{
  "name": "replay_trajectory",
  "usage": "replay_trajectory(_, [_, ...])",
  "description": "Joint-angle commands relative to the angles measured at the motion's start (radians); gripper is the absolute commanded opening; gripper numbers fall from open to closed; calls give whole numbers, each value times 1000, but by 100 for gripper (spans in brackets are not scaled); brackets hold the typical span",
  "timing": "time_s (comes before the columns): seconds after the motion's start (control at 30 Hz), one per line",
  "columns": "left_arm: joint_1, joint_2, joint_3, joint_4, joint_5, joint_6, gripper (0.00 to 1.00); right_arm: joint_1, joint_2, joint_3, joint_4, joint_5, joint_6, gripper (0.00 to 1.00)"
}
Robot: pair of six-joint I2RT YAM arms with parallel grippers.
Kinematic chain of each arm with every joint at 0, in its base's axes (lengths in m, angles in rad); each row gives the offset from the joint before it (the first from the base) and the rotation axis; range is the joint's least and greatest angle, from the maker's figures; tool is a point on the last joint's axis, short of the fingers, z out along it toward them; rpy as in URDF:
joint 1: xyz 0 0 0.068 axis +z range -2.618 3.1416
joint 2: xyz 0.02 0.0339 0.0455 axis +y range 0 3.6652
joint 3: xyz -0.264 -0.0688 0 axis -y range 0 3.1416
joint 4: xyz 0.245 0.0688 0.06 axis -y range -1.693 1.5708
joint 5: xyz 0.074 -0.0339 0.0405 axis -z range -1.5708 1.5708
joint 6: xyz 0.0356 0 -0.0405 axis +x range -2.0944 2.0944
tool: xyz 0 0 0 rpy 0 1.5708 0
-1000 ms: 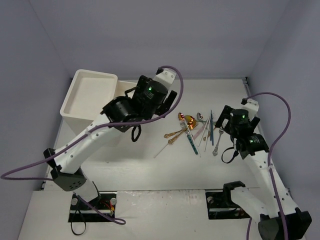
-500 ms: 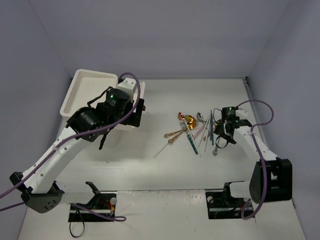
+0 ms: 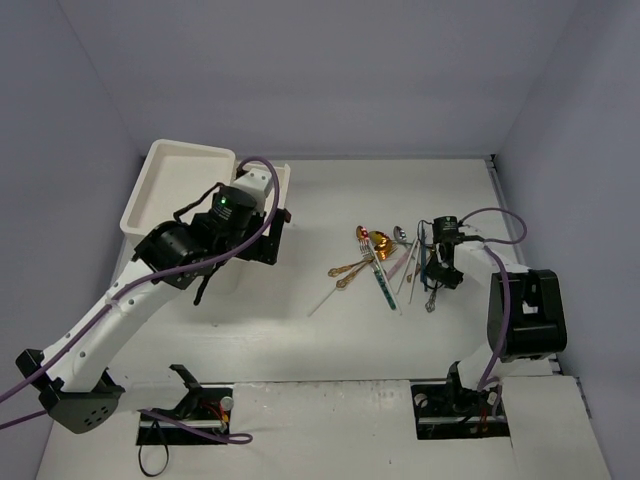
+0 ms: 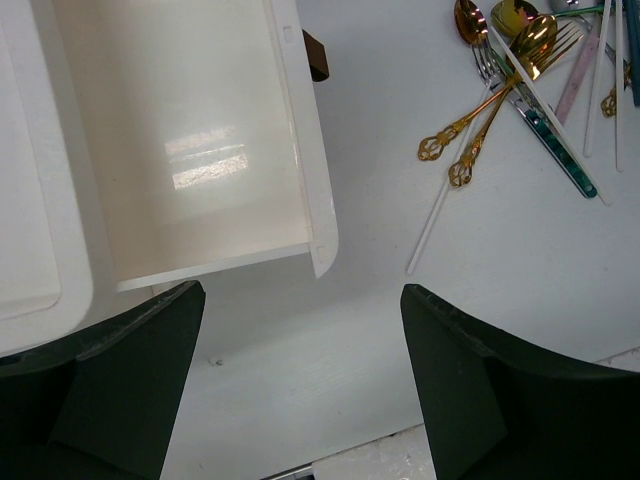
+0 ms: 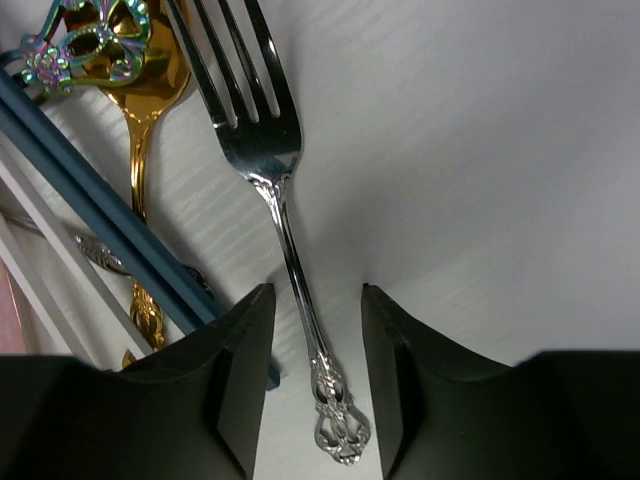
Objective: Sort the eating utensils into containers
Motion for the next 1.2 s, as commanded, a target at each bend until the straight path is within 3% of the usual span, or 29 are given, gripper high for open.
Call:
replay_trajectory(0.0, [8,-24,12,36,9,1,77,-16,44,5,71,11,-3,33])
replay_trajectory(0.1, [11,-26,12,36,11,7,77,-19,70,6,82,23,-18,20])
replay_trajectory(0.2, [13,-22,14,36,11,12,77,-19,71,6,82,44,-22,0])
replay_trajectory(0.43, [21,-7,55,35,17,13,77,-14,-105,44,55,61,-53,0])
replay_trajectory(0.67, [47,3,118,30,-21,27,77,108,-300,282,21,-49,-42,0])
replay_trajectory(0.97, [115,-12,139,24,-46,41,77,482,-92,745,60,-98,114,0])
replay_trajectory(1.17, [130,-53,107,5,-61,25,77,630,112,984,117,-76,184,0])
